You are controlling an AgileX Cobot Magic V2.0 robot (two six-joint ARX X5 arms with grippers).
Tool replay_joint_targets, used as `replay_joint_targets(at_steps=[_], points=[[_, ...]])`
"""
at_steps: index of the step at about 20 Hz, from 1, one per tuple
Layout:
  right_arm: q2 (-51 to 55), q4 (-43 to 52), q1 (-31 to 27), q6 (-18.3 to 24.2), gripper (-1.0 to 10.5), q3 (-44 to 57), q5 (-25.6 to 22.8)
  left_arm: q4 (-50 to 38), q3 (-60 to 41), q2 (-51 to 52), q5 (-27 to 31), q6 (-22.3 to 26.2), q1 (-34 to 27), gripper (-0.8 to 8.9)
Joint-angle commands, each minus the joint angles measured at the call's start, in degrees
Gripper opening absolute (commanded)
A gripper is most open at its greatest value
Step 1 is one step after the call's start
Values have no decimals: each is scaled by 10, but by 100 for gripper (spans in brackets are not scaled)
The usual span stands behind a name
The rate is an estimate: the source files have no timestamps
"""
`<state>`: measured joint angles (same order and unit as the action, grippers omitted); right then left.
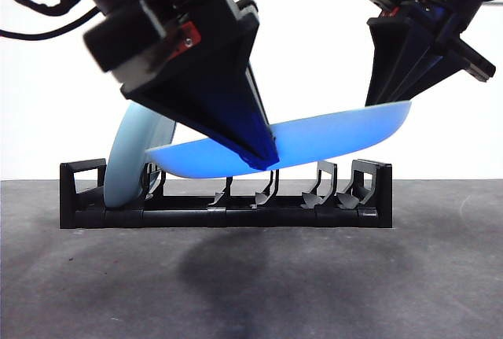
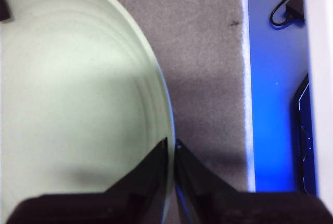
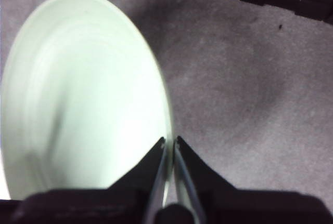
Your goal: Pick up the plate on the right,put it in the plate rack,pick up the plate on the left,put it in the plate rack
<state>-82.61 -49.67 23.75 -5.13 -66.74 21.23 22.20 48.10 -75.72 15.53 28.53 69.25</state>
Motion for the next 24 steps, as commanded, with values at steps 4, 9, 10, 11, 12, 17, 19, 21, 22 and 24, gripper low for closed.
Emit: replay_joint_targets(at_steps=[4,9,10,11,12,17,19,21,22,24], points=[[66,14,-31,7,221,-1,5,-43,1,-2,5,-64,1,-8],[159,64,-79,-2,218,-1,-117,-171,1,-2,-11,-167,-5,-8],[177,75,-86,-3,218,-1,-143,-206,1,0,-32,-182,-14,-8],[191,81,-91,-3,218,-1,-160,-238,1,0,-52,-197,-26,-8],[203,85,-93,-3,218,-1,-176,-271,1,0,-74,-214,-42,-8],[224,84,-99,-3,218,-1,-200,-345,39,0,-230,-340,-173,-9],[224,83,-99,-4,218,-1,-199,-346,64,-1,-272,-376,-228,-9],[224,83,-99,-4,218,-1,-198,-346,90,-9,-312,-403,-277,-9],[224,83,-98,-4,218,-1,-198,-346,104,-16,-326,-414,-296,-9],[224,83,-98,-6,218,-1,-198,-346,136,-42,-346,-430,-324,-9]])
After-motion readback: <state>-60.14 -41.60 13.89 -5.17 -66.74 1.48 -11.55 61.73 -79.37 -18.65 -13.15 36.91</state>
